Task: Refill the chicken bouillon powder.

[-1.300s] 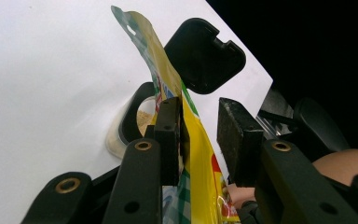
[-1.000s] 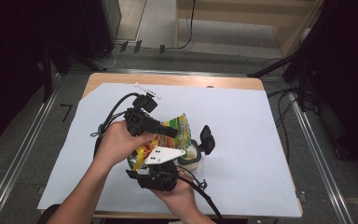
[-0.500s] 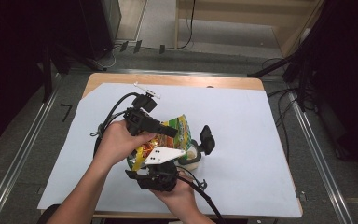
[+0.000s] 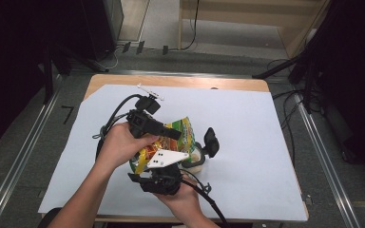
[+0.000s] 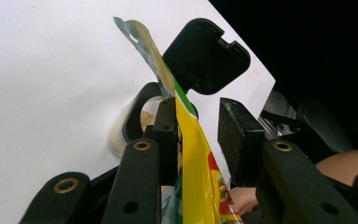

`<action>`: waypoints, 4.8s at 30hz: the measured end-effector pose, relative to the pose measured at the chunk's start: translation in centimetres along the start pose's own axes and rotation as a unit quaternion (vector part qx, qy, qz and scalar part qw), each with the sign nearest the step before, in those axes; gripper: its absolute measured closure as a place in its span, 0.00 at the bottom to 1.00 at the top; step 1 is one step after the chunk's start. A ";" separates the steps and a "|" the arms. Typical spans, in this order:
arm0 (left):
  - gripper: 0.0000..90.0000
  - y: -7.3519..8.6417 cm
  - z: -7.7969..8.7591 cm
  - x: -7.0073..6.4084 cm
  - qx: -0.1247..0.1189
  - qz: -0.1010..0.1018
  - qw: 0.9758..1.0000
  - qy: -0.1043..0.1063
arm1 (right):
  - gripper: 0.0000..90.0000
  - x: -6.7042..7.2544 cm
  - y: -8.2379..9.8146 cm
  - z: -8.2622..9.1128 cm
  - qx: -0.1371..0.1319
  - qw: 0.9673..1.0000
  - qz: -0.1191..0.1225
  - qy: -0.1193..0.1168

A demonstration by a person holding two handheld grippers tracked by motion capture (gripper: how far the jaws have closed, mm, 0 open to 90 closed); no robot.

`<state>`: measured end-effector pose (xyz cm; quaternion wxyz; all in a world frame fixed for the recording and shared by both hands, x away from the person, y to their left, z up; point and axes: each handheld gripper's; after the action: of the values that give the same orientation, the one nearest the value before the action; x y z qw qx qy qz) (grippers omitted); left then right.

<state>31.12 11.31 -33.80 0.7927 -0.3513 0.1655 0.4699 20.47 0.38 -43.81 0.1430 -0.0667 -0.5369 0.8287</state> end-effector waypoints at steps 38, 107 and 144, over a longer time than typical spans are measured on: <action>0.78 -0.4 -0.3 0.4 0.001 0.003 1.000 -0.001 | 0.71 0.1 -0.2 0.3 0.005 1.000 0.003 0.007; 0.78 -0.3 0.1 -0.6 -0.016 -0.018 0.999 -0.024 | 0.72 -0.2 -0.2 0.5 -0.004 1.000 -0.008 0.005; 0.78 -0.3 0.1 -0.6 -0.018 -0.019 0.999 -0.029 | 0.72 -0.3 -0.4 0.5 0.002 1.000 -0.013 0.000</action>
<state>31.05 10.88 -33.25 0.7992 -0.3552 0.1275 0.4678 20.69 0.01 -43.24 0.1535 -0.0592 -0.5359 0.8281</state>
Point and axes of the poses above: each handheld gripper's, and its own axes: z roughly backward along the jaws, y roughly out of its underside, x roughly to its left, and after that the axes turned 13 degrees about z, right-handed
